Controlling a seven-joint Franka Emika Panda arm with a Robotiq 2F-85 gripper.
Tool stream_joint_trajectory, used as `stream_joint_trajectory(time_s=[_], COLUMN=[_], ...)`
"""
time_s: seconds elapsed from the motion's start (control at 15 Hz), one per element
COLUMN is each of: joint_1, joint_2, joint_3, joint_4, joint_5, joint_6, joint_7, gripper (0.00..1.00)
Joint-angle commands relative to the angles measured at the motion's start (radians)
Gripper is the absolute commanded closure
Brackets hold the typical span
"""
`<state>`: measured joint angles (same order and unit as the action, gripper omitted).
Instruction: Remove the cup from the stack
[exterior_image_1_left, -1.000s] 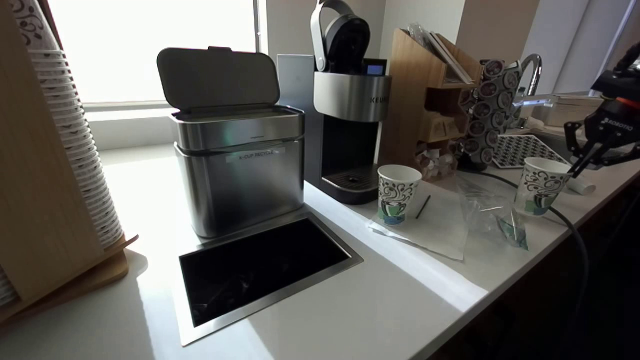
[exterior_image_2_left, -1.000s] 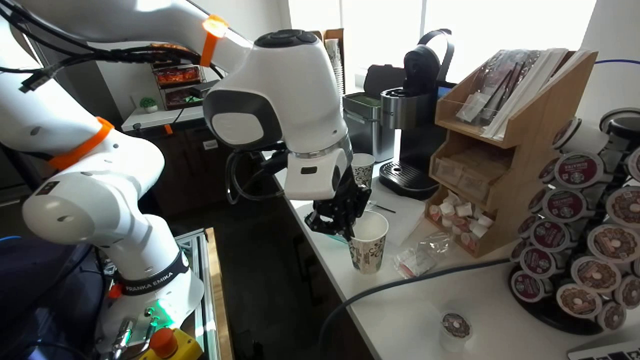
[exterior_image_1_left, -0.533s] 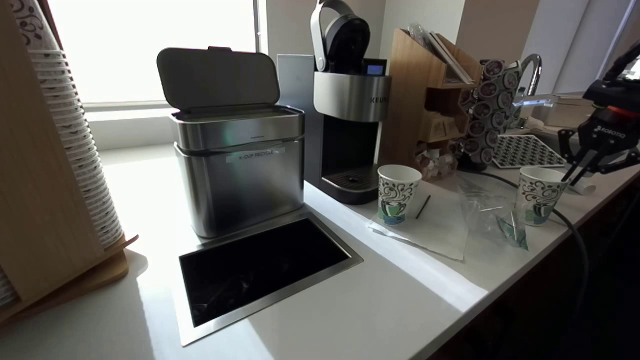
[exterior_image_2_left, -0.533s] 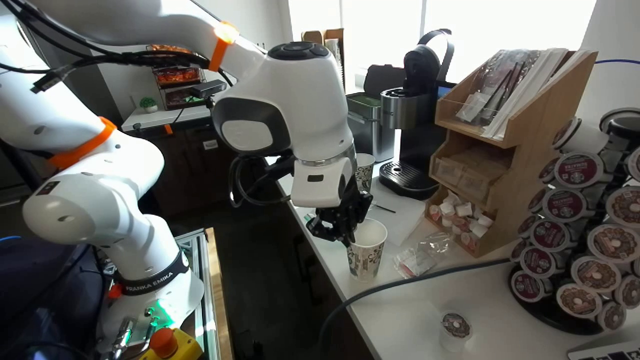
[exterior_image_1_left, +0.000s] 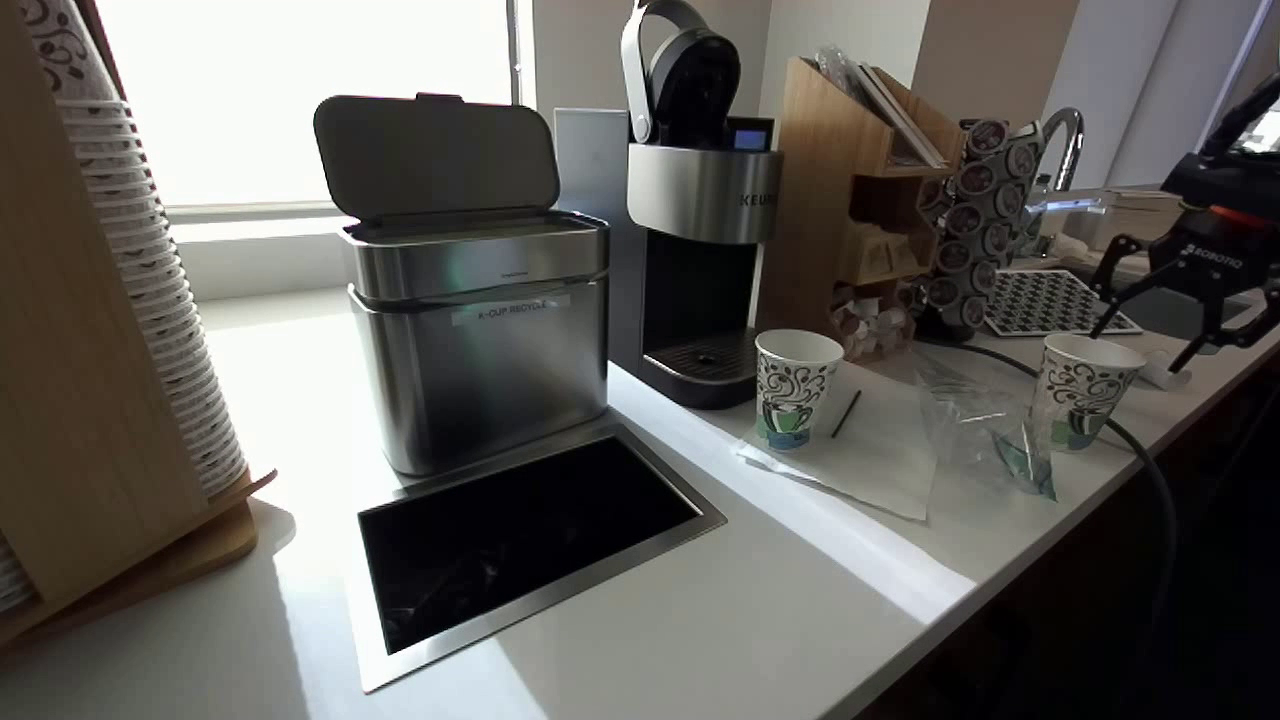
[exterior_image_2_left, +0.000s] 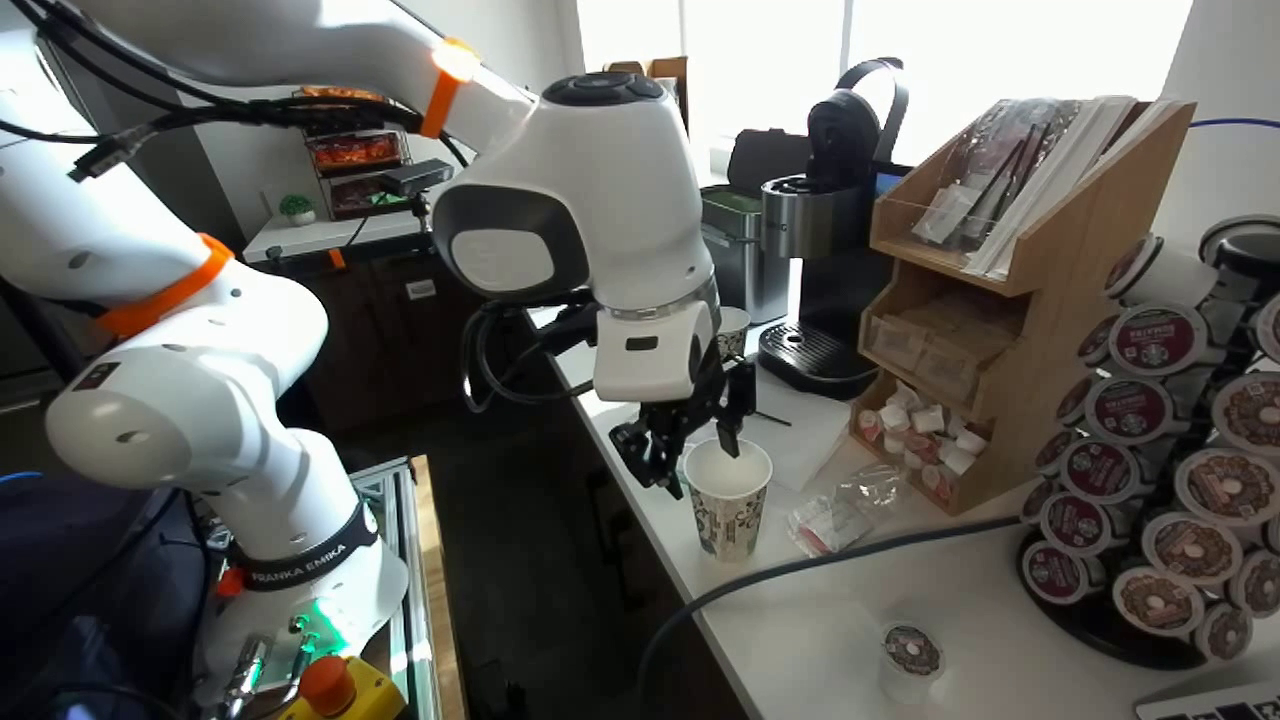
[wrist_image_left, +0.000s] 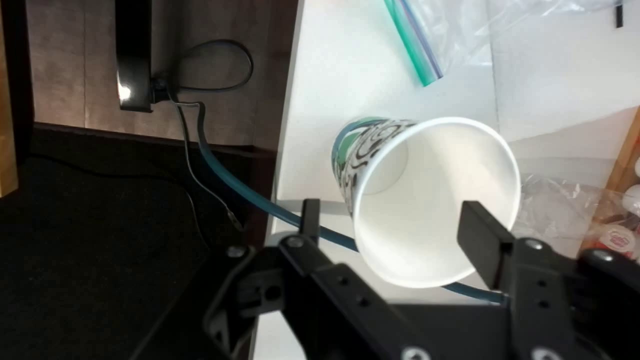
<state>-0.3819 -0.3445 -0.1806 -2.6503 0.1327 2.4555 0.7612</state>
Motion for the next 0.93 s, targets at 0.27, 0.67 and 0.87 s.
stream_joint_trajectory(time_s=[0.27, 0.67, 0.87], joint_1=[0.003, 0.033, 0.046], joint_2=[-0.098, -0.174, -0.204], joint_3=[0.060, 0.091, 0.103], joint_4=[0.041, 0.114, 0.140], joint_5=[-0.100, -0.149, -0.168], joint_6=[-0.079, -0.289, -0.377], joint_7=[-0.028, -0.127, -0.179], gripper=[0.00, 0.00, 0.00])
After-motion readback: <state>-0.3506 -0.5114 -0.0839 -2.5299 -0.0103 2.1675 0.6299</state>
